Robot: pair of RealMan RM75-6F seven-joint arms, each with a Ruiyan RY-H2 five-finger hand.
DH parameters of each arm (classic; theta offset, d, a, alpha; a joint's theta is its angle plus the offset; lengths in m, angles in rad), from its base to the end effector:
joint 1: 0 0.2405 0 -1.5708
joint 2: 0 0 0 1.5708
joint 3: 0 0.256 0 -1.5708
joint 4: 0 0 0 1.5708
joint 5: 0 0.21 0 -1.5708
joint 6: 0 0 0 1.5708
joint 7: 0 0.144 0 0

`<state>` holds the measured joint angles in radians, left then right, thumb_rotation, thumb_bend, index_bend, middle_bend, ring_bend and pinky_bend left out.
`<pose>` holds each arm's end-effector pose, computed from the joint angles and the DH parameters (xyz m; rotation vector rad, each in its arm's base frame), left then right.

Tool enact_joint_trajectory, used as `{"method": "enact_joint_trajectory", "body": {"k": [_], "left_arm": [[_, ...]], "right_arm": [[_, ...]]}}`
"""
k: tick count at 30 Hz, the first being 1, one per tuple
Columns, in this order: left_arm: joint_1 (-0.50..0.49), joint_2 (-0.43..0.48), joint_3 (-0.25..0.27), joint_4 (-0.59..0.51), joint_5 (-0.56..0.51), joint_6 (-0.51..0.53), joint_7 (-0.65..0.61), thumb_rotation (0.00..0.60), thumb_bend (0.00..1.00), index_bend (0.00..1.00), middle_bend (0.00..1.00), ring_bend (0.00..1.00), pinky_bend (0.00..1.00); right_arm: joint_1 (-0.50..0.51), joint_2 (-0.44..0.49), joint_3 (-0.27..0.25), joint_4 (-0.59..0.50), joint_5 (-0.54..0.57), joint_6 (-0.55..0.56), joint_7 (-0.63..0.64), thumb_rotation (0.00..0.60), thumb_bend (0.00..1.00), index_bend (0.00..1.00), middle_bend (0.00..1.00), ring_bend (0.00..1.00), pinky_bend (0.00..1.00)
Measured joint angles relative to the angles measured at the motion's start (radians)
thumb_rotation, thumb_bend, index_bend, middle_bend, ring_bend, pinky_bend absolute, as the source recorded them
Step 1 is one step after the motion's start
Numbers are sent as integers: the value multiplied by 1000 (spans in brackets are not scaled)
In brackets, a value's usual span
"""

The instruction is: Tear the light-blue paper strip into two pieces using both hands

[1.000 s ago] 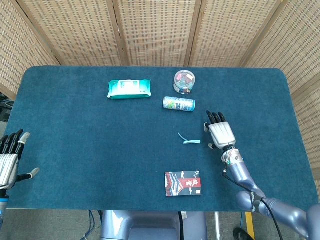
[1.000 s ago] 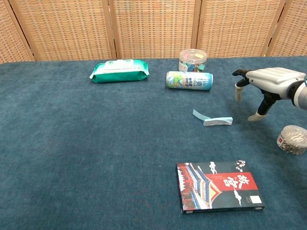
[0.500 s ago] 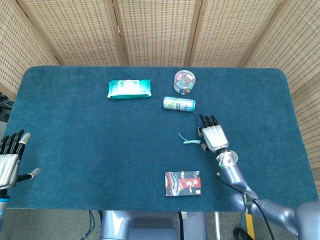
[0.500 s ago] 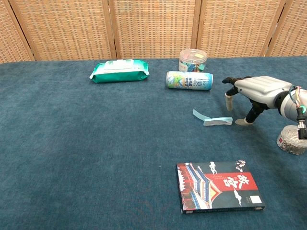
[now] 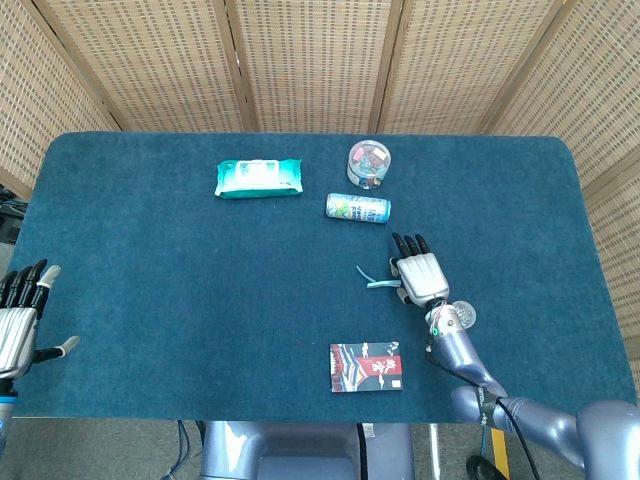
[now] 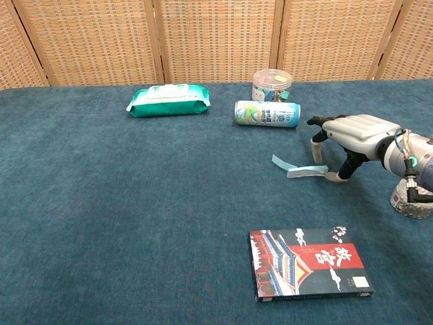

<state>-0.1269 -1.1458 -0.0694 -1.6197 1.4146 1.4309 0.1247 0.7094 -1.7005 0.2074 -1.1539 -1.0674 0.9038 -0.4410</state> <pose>-0.3116 0.1976 0.1496 -1.3887 -0.8760 -0.8104 -0.2022 -0.3697 -0.0384 1.7804 -0.8638 0.7007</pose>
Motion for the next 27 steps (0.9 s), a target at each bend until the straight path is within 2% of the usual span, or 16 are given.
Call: {"method": "enact_joint_trajectory", "body": {"k": [8,18,27], "left_arm": [[0,2,0,1,-1,0,-6,600,0,0,0,0,0],[-1,1,1,1,-3,-3,-5,600,0,0,0,0,0],[-4,2,1,1,-6,-9,-4,600,0,0,0,0,0]], "right_arm": [[12,-18,3,7,13,-1,-9,600,370,486,2,0,0],[24,-42,8,28,24,-1,-7,600,537,557,14,0,0],[22,-31,10,4,25,3,7,600,543,601,41,0,0]]}}
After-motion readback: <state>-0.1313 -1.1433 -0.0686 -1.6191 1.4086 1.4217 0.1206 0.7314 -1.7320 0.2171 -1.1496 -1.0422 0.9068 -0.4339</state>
